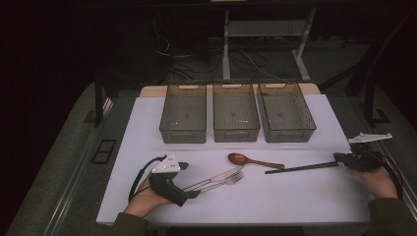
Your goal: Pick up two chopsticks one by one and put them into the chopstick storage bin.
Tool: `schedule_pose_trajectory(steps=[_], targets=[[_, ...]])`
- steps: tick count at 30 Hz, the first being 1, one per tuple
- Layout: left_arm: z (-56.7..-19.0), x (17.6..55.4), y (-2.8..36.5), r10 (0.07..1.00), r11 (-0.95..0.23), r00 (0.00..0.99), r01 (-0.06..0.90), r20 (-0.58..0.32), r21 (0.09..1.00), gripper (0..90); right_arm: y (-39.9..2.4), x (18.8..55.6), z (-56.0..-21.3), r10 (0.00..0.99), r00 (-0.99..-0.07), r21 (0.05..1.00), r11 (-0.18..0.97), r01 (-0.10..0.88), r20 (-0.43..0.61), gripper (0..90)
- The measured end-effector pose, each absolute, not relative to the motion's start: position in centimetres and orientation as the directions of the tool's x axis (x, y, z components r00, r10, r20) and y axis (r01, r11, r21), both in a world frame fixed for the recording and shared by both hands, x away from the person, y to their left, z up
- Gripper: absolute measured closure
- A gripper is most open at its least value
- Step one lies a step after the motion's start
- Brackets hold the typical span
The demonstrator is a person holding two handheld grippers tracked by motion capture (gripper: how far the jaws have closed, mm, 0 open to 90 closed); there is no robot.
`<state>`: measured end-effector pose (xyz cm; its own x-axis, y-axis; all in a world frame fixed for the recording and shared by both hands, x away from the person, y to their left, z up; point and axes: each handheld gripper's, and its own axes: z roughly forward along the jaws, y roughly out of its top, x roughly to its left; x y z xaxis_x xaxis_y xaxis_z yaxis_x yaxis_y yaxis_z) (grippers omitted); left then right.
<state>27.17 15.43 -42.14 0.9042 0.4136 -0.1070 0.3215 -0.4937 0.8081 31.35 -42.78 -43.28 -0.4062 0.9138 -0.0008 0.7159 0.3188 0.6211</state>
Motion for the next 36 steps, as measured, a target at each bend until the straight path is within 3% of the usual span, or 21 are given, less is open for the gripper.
schedule_pose_trajectory(steps=[22, 36], targets=[[-42.2, 27.2, 15.4, 0.409, -0.494, 0.906, 0.319, -0.108, 0.809, 0.0, -43.1, 31.6, -44.1, 0.912, -0.410, 0.595, 0.319, 0.738, 0.020, 90.0], [-42.2, 27.1, 15.3, 0.405, -0.502, 0.907, 0.322, -0.110, 0.803, 0.0, -43.7, 28.8, -44.0, 0.902, -0.431, 0.592, 0.325, 0.737, 0.041, 90.0]])
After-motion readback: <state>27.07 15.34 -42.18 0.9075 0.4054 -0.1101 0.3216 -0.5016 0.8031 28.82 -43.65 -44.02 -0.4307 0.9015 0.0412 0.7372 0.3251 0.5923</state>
